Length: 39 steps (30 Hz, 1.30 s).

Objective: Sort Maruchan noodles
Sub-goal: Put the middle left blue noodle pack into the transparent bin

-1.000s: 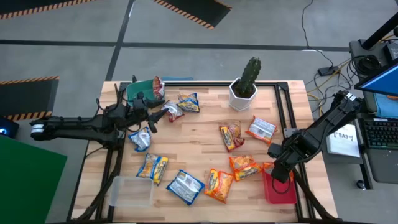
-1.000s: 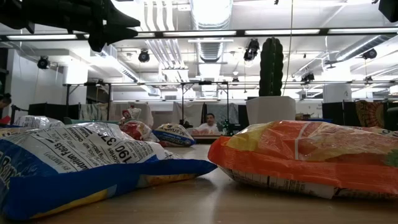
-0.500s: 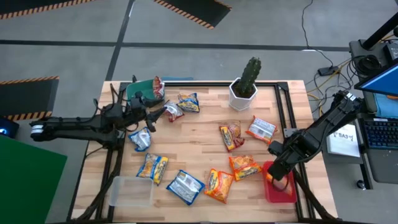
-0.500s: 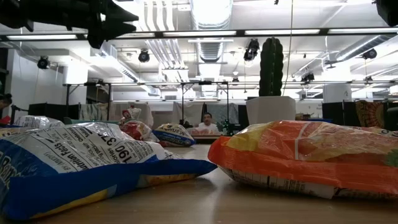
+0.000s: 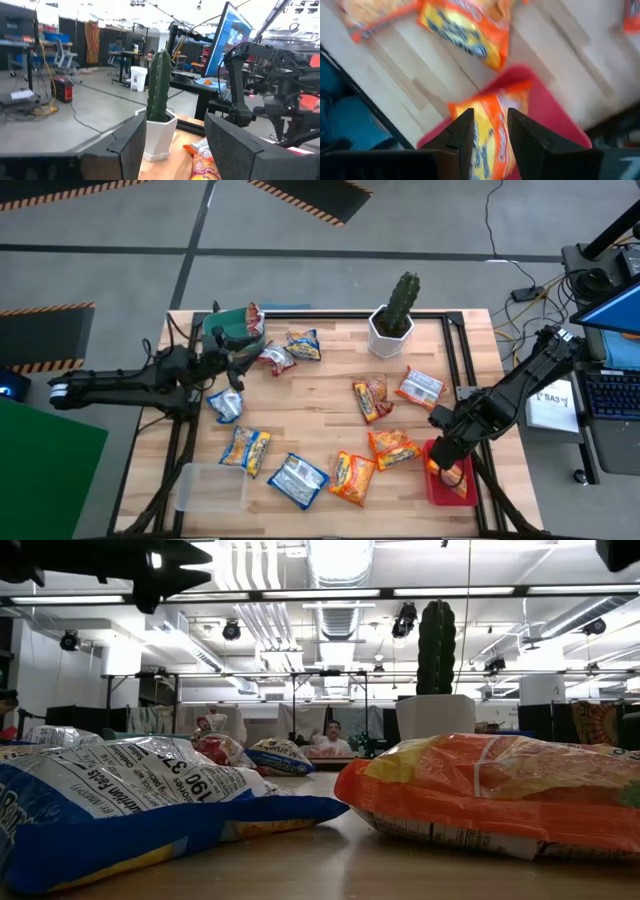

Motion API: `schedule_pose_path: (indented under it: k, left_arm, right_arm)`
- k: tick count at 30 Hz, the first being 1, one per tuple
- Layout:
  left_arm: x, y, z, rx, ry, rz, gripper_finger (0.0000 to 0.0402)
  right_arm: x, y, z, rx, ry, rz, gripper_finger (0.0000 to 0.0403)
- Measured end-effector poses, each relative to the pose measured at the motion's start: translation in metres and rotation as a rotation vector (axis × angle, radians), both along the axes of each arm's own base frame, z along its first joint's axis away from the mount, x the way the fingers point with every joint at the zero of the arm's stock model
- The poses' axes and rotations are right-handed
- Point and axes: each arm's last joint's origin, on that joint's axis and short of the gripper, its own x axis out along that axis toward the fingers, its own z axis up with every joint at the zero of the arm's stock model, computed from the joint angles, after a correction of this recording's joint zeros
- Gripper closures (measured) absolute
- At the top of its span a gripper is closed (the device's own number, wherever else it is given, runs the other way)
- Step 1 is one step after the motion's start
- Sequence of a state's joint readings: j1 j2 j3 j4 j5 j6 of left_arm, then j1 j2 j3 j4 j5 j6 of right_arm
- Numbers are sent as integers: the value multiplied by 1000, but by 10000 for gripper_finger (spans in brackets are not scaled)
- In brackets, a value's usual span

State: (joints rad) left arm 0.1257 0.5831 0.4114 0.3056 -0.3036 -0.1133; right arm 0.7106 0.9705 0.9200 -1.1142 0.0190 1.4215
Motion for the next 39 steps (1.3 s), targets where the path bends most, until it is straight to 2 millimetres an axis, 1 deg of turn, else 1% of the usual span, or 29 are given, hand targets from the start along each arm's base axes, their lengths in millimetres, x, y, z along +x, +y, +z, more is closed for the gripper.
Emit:
schedule_pose_path:
  k: [5, 11, 19, 25, 30, 35, 39]
  left_arm:
    - [7, 1, -6, -36, 37, -15, 216]
    - [16, 1, -13, -70, 73, -41, 216]
    - [21, 1, -18, -104, 92, -66, 216]
    - [22, 1, -19, -118, 94, -68, 216]
    - [22, 1, -19, -118, 92, -69, 216]
    - [23, 1, -19, -119, 98, -68, 216]
    - [23, 1, -19, -119, 98, -68, 216]
  right_arm:
    - [2, -4, 6, -113, -136, 12, 325]
    - [10, -8, 11, -372, -364, 85, 347]
    - [21, -8, 19, -604, -545, 166, 368]
    - [28, -8, 24, -665, -606, 211, 376]
    - [35, -9, 22, -698, -636, 243, 376]
    - [41, -12, 11, -725, -649, 253, 376]
    - [42, -15, 1, -737, -631, 250, 376]
